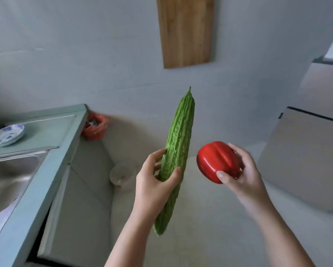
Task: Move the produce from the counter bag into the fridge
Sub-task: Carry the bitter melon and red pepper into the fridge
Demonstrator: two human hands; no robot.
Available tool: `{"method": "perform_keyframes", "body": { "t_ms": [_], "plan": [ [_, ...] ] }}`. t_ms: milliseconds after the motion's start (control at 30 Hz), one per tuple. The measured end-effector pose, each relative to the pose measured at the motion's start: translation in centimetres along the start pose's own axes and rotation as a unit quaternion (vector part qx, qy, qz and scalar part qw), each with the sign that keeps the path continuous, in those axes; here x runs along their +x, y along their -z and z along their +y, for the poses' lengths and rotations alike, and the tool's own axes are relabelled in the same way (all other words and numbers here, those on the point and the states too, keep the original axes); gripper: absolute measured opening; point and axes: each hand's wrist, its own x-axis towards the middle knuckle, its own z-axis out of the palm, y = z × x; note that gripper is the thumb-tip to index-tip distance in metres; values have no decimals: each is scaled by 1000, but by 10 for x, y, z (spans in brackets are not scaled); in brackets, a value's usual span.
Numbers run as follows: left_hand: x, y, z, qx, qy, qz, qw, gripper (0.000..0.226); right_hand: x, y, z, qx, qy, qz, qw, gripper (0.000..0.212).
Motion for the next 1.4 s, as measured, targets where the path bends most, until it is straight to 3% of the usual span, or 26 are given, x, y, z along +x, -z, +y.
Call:
{"method": "perform_keyframes", "body": {
  "t_ms": [333, 633, 1033, 1400],
  "plan": [
    [43, -172, 30, -51, -17, -189, 981, 41, 10, 148, 19, 3, -24, 169, 985, 71],
    [130, -345, 66, -110, -58, -307, 944, 39, 102, 273, 24, -65, -13, 292, 954, 68],
    [224, -499, 117, -102, -93, -370, 919, 40, 204, 401, 28, -93, 24, 354, 930, 69],
    [293, -660, 194, -58, -226, -339, 911, 43, 312, 553, 23, -95, 98, 341, 930, 63]
  ]
}}
